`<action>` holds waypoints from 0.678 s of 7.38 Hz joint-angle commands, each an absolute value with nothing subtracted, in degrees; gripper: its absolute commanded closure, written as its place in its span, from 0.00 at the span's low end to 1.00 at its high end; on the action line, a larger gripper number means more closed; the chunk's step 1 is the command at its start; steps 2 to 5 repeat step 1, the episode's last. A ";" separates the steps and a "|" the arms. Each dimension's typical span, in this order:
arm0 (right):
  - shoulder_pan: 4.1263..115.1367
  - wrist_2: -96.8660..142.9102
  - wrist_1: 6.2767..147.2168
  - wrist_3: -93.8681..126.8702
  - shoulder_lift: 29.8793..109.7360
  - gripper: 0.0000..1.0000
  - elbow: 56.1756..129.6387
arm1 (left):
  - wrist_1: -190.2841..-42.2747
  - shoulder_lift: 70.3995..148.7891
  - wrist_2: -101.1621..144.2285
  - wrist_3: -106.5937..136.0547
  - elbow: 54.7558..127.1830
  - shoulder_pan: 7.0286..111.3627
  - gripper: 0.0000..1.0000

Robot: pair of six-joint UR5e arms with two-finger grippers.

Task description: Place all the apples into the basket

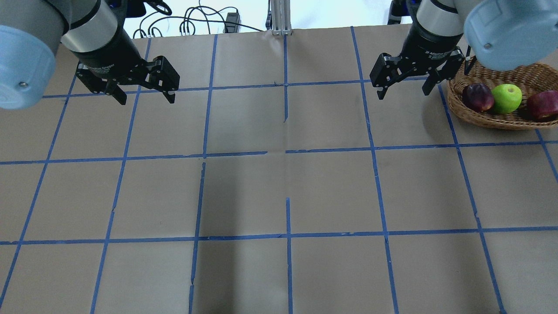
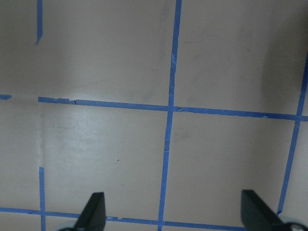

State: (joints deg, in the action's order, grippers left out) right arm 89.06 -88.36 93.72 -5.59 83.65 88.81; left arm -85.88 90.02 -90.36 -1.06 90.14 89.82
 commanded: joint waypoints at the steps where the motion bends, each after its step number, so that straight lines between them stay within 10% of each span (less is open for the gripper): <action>1: 89.03 -88.16 93.60 -5.10 83.67 0.00 89.38 | -85.69 89.91 -90.44 -1.05 90.18 89.82 0.00; 5: 89.03 -88.16 93.60 -5.10 83.67 0.00 89.38 | -85.69 89.91 -90.44 -1.05 90.18 89.82 0.00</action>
